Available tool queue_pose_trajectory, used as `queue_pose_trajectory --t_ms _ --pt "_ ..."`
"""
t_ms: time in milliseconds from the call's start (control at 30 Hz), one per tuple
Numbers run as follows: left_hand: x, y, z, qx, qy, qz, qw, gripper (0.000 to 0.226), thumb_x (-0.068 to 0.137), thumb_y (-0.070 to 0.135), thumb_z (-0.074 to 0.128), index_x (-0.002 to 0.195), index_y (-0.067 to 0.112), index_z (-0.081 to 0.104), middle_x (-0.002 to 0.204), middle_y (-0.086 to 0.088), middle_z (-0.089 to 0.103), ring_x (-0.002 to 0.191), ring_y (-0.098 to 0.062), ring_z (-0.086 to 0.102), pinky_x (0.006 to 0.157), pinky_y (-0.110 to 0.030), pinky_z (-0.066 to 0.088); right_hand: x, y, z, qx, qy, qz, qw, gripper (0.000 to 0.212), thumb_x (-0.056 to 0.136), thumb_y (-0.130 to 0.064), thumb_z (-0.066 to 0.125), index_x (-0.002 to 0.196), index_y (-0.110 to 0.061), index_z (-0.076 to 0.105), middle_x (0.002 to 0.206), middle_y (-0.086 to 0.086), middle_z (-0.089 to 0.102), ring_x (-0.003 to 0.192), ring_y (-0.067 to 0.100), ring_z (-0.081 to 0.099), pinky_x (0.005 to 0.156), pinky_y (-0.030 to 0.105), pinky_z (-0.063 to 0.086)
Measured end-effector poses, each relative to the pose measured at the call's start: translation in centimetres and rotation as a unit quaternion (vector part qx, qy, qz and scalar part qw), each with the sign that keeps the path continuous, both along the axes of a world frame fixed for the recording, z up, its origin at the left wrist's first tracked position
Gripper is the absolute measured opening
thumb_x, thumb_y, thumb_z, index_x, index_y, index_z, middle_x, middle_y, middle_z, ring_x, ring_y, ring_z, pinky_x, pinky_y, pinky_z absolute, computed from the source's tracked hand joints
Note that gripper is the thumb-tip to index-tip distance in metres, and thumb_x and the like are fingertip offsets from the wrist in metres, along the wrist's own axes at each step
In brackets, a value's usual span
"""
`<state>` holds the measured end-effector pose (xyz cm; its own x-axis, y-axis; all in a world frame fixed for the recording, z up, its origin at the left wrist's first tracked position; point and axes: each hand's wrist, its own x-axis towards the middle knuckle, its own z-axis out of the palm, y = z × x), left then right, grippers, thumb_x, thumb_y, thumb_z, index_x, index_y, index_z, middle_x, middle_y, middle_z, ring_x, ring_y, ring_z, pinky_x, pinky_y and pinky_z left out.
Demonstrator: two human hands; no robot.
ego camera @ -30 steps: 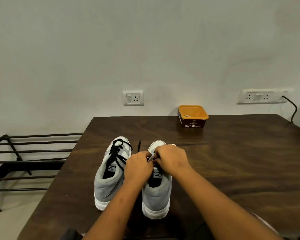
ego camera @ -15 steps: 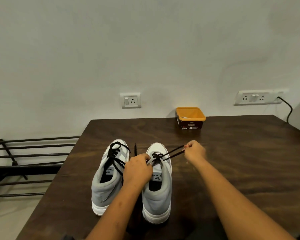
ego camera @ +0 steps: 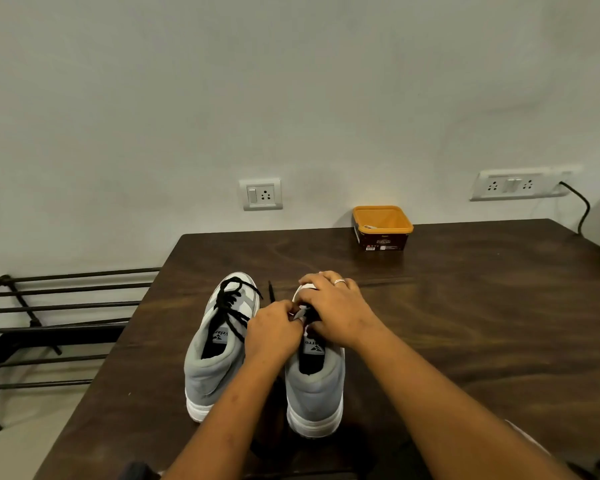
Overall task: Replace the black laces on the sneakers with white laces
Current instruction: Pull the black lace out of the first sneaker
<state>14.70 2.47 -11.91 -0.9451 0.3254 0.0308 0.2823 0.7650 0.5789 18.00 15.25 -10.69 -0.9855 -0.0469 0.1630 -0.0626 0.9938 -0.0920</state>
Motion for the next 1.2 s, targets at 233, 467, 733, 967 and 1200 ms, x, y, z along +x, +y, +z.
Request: queue_pose_trajectory --t_ms 233,467,733,967,1200 --pt "-0.1 -0.1 0.1 0.017 -0.033 0.019 0.999 0.019 0.087 0.03 0.056 0.073 0.018 0.054 0.094 -0.011 0.066 0.095 -0.031 0.058 0.07 -0.031 0.036 -0.2 -0.4 0.0 0.066 0.071 -0.033 0.995 0.024 0.09 -0.024 0.056 0.111 -0.024 0.067 0.128 -0.011 0.056 0.125 0.021 0.041 0.094 0.036 0.033" --pt "-0.3 -0.2 -0.3 0.027 -0.048 0.019 0.998 0.02 0.088 0.038 0.056 0.105 0.032 0.065 0.11 0.0 0.067 0.108 -0.024 0.057 0.086 -0.03 0.044 0.5 2.8 1.7 -0.135 0.144 -0.258 0.946 0.004 0.092 -0.027 0.059 0.09 -0.026 0.062 0.11 -0.008 0.06 0.106 0.02 0.054 0.085 0.035 0.039" --pt "-0.3 -0.1 -0.3 0.024 -0.039 0.015 0.999 0.021 0.089 0.037 0.056 0.108 0.033 0.064 0.113 0.002 0.066 0.11 -0.024 0.057 0.089 -0.031 0.045 0.9 4.4 1.4 -0.244 0.128 -0.335 0.901 0.032 0.092 -0.013 0.053 0.118 -0.03 0.057 0.132 -0.003 0.05 0.122 0.023 0.043 0.1 0.042 0.035" --pt "-0.4 -0.1 -0.4 0.016 -0.032 0.013 0.999 0.02 0.089 0.036 0.056 0.106 0.032 0.065 0.109 0.001 0.068 0.107 -0.024 0.058 0.088 -0.032 0.046 0.6 1.0 0.9 -0.098 -0.02 -0.089 0.991 0.02 0.082 -0.031 0.059 0.097 -0.036 0.072 0.13 -0.017 0.047 0.128 0.012 0.03 0.107 0.045 0.014" --pt "-0.5 -0.1 -0.5 0.017 -0.035 0.015 0.999 0.024 0.088 0.038 0.056 0.11 0.033 0.064 0.112 0.0 0.067 0.11 -0.025 0.057 0.089 -0.033 0.045 0.4 0.5 0.7 -0.07 -0.023 -0.082 0.994 0.006 0.09 -0.039 0.06 0.091 -0.034 0.065 0.12 -0.014 0.056 0.123 0.015 0.039 0.11 0.046 0.015"
